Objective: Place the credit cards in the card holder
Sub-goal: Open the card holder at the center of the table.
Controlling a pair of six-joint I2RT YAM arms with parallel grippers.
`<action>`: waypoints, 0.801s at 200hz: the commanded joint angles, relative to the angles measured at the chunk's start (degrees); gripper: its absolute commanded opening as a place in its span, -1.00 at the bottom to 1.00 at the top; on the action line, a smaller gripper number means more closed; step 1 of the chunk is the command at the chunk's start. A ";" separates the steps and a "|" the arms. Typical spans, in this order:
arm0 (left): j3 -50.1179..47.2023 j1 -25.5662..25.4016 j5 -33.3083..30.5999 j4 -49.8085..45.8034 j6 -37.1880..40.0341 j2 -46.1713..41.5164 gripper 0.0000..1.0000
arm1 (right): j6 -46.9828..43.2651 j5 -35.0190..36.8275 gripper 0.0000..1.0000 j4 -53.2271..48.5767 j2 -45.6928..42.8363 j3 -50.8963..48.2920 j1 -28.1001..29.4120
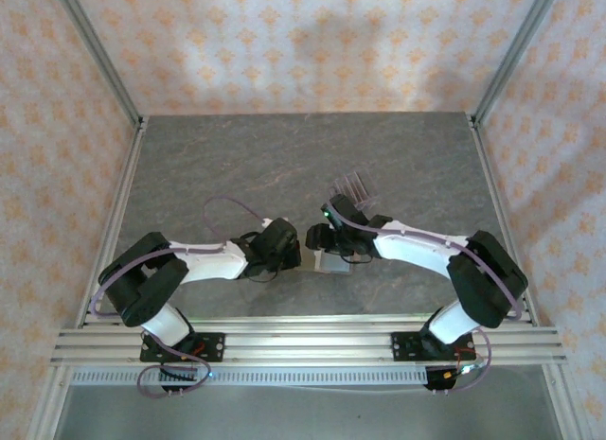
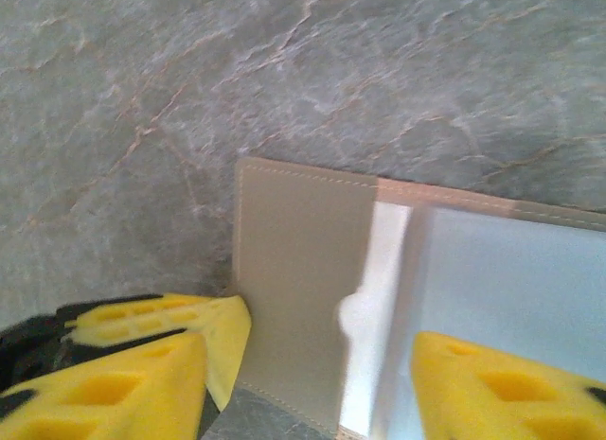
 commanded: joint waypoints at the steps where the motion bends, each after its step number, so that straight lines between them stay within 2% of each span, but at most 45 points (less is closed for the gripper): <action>1: -2.04 -2.26 -2.14 -5.21 -1.26 0.56 -0.95 | -5.14 6.67 0.00 -8.67 -0.06 1.88 -0.07; 42: -1.51 -3.52 -3.78 -6.36 -1.46 0.58 -0.95 | -7.49 12.85 -0.24 -13.14 3.31 4.59 -0.07; 72: -1.59 -3.62 -3.91 -6.06 -1.43 0.91 -0.95 | -7.79 17.25 -0.15 -14.79 5.05 5.07 -0.04; 160: -1.88 -3.63 -3.91 -5.51 -1.50 1.32 -0.96 | -6.79 24.43 -0.19 -17.49 11.83 6.68 3.06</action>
